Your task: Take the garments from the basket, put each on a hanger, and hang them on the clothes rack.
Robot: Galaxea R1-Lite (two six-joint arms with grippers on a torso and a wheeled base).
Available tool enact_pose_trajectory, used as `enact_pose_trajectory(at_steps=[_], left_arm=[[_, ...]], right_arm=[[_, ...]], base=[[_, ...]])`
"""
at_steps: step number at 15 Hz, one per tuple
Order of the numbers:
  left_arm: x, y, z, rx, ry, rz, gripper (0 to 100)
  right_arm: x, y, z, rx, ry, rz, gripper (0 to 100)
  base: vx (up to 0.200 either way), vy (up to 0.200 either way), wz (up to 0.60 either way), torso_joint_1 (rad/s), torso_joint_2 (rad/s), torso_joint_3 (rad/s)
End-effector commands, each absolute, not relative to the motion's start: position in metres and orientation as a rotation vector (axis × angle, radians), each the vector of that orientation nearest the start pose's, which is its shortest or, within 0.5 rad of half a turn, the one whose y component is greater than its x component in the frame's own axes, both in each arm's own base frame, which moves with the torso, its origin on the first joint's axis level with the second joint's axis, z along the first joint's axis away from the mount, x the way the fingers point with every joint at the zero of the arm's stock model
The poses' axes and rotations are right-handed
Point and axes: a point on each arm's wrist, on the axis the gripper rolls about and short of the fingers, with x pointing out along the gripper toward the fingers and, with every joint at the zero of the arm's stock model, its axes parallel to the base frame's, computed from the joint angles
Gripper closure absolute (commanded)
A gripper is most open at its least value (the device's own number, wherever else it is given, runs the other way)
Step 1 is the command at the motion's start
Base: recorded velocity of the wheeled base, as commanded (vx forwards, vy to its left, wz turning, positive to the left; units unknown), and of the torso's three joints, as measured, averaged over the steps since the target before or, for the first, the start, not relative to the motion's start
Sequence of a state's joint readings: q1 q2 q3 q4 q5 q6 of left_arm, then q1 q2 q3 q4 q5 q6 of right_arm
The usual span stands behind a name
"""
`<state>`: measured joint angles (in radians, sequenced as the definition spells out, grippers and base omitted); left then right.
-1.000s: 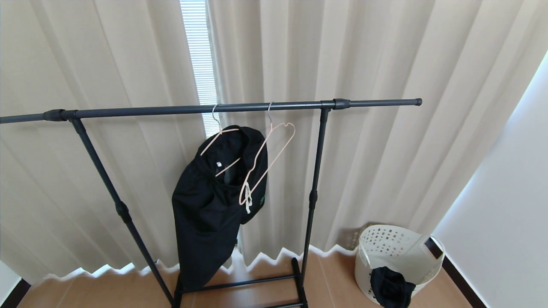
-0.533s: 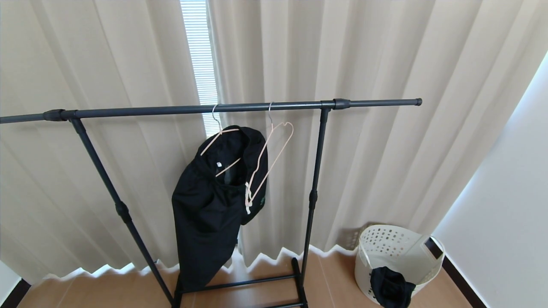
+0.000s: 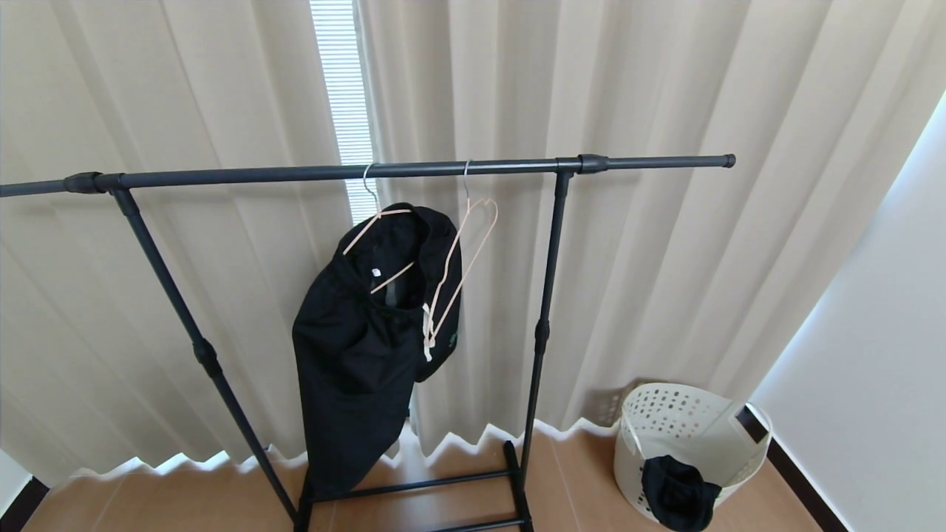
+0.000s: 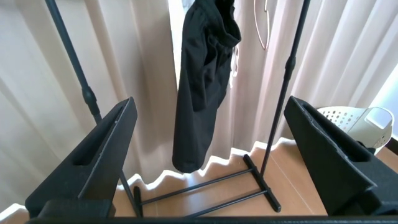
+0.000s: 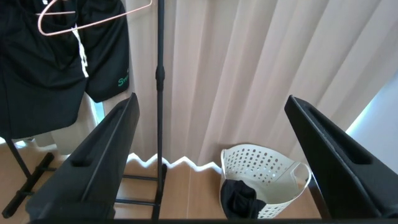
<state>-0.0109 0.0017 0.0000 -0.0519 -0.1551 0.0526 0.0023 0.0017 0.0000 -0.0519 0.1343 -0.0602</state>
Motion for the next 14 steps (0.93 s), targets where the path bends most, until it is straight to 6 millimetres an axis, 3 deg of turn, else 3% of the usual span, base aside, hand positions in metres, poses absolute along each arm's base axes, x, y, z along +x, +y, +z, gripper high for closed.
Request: enact_pose_trajectory(at_steps=[1,14], left_arm=[[-0.0231,-0.0033,0.0808,0.056,-0.055,-0.163,0],[-0.0231,-0.0033,0.0808,0.054,-0.055,-0.163,0]], right_arm=[[-0.0232,0.0030,0.0808,-0.065,-0.056,0.136,0],[-0.0231,0.0030,0.0807,-0.065,-0.055,0.136,0]], base=[[0.000,0.000,0.00,-0.168,0.38,0.198],[0.000,0.000,0.00,-0.181,0.44,0.247]])
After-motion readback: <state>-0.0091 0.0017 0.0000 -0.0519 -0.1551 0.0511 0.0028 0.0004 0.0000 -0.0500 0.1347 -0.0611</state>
